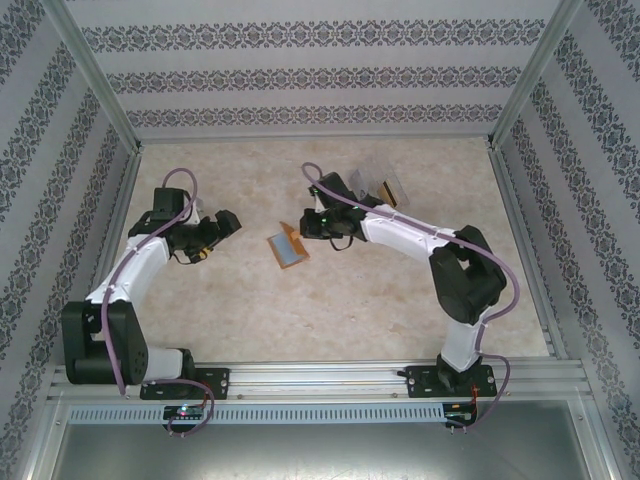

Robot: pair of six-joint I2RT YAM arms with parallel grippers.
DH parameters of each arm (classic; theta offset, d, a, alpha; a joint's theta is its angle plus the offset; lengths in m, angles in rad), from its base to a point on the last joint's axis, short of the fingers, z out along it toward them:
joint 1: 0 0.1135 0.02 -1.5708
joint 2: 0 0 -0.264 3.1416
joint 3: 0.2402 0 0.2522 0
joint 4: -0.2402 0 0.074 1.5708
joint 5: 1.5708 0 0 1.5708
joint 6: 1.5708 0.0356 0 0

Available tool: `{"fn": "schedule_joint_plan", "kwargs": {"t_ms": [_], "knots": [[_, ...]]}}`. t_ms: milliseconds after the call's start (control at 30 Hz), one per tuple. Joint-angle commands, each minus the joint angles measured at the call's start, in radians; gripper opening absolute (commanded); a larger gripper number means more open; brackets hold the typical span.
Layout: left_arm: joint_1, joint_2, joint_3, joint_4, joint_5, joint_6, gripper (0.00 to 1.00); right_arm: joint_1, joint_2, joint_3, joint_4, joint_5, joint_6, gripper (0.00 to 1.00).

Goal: Take the credit cards out of the card holder

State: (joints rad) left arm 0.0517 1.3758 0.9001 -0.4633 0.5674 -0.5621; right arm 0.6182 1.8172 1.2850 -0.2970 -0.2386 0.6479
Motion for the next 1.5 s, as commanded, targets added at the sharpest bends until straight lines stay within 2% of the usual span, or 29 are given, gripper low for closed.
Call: {"fn": "schedule_joint_plan", "kwargs": {"t_ms": [0, 200, 300, 367, 567, 833, 933, 1033, 1133, 1333, 1467], "knots": [[-0.046, 0.042, 0.028, 0.102, 0.103, -0.04, 0.99, -0.041, -0.047, -0.083, 0.018, -0.047, 0.008, 0.1], [-0.203, 0.125, 0.07, 0.22, 0.098, -0.125, 0.94, -0.099, -0.05, -0.166, 0.024, -0.08, -0.048, 0.1], [-0.302, 0.201, 0.14, 0.209, 0.048, -0.141, 0.82, -0.121, -0.037, -0.19, 0.035, -0.079, -0.061, 0.1], [-0.355, 0.254, 0.188, 0.207, 0.011, -0.151, 0.77, -0.13, -0.028, -0.196, 0.042, -0.075, -0.066, 0.1], [-0.444, 0.43, 0.314, 0.216, -0.022, -0.165, 0.51, -0.137, 0.033, -0.131, 0.016, -0.059, -0.106, 0.1], [-0.476, 0.62, 0.47, 0.194, -0.015, -0.16, 0.26, -0.159, 0.106, -0.046, 0.008, -0.08, -0.124, 0.11], [-0.481, 0.66, 0.502, 0.17, -0.018, -0.152, 0.19, -0.177, 0.081, -0.045, -0.014, -0.08, -0.125, 0.17], [-0.483, 0.686, 0.514, 0.135, -0.033, -0.133, 0.15, -0.201, 0.028, -0.057, -0.04, -0.094, -0.149, 0.25], [-0.485, 0.706, 0.513, 0.116, -0.033, -0.113, 0.13, -0.204, -0.028, -0.071, -0.063, -0.093, -0.166, 0.28], [-0.494, 0.743, 0.524, 0.097, 0.002, -0.08, 0.13, -0.164, -0.078, -0.139, 0.031, -0.109, -0.109, 0.21], [-0.502, 0.755, 0.53, 0.072, 0.005, -0.05, 0.11, -0.127, -0.039, -0.131, 0.045, -0.117, -0.082, 0.19]]}}
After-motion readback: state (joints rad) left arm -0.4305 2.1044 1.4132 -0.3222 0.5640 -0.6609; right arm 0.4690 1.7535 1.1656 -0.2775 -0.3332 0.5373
